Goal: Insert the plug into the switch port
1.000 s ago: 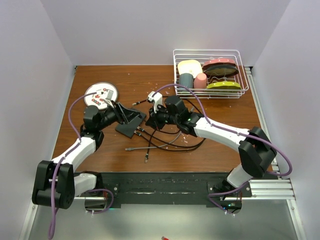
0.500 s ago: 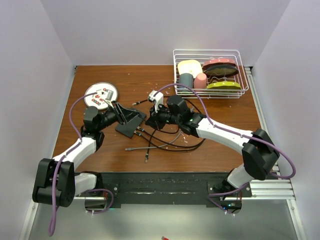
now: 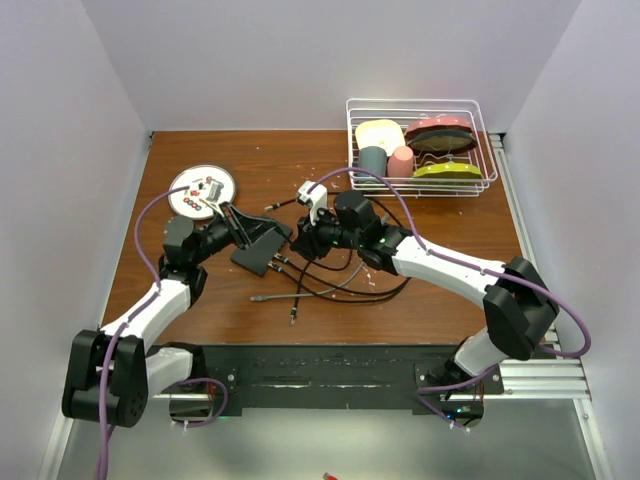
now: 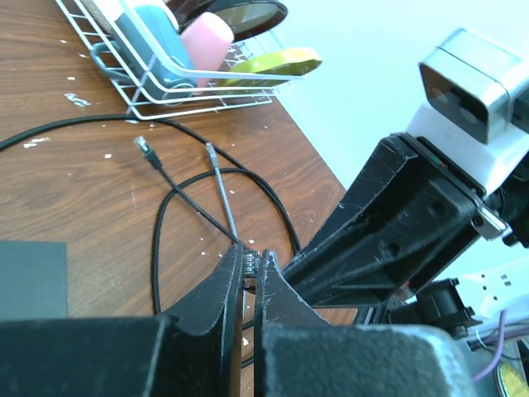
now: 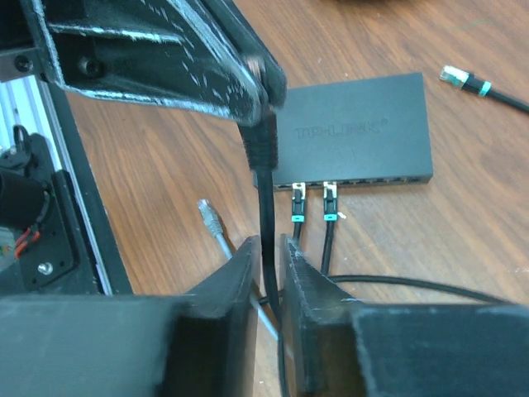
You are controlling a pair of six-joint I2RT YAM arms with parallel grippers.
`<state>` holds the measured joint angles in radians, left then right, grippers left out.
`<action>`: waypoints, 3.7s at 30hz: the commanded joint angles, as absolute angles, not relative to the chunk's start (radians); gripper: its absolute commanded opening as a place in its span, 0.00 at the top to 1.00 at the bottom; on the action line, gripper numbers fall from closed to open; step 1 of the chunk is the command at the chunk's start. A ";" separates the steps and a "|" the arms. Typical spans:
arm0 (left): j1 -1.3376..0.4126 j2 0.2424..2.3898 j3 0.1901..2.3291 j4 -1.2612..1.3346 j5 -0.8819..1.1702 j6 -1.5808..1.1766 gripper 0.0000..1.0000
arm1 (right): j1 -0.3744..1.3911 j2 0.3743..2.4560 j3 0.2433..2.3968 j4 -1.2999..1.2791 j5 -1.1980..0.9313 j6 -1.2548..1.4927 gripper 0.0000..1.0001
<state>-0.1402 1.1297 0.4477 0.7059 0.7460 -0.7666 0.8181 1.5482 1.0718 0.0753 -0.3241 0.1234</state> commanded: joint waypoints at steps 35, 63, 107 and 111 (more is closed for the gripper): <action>-0.314 1.014 0.571 0.344 0.304 -0.799 1.00 | 0.893 1.500 1.078 0.233 -0.048 0.129 0.48; -0.319 1.017 0.566 0.353 0.339 -0.778 1.00 | 0.900 1.606 1.147 0.248 -0.069 0.164 0.63; -0.279 0.996 0.611 0.210 0.106 -0.647 0.09 | 0.902 1.586 1.121 0.170 -0.023 0.130 1.00; -0.261 0.983 0.612 0.177 0.074 -0.598 0.09 | 0.902 1.603 1.135 0.153 -0.023 0.126 1.00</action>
